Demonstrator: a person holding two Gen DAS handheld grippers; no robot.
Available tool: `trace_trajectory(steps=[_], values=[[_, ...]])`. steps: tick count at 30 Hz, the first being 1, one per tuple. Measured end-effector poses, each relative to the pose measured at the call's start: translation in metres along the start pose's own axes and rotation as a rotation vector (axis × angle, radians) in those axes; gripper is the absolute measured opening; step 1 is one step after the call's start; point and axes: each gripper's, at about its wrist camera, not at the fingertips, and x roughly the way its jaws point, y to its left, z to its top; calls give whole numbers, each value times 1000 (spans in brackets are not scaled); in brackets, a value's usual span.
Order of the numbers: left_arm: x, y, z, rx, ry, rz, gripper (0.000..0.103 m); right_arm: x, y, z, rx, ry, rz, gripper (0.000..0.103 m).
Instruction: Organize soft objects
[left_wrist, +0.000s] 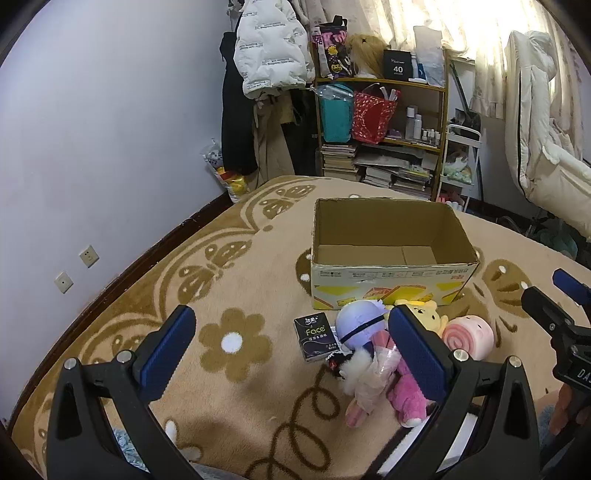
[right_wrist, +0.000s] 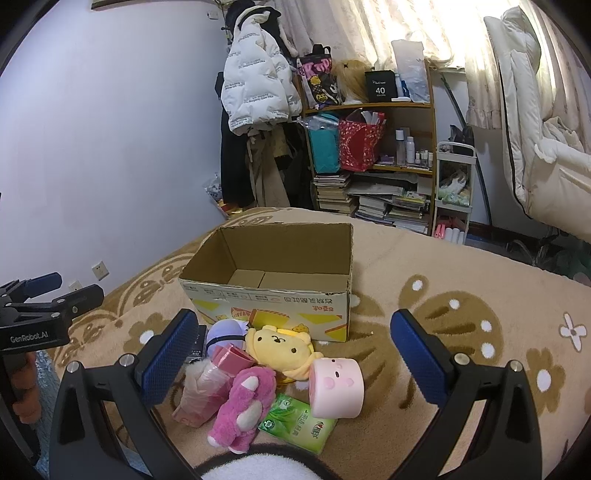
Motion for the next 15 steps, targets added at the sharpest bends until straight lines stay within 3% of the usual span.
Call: trace_trajectory(steps=[15], values=[[1, -1, -2, 0, 1, 8, 103, 4, 2, -5, -22, 19, 0, 103]])
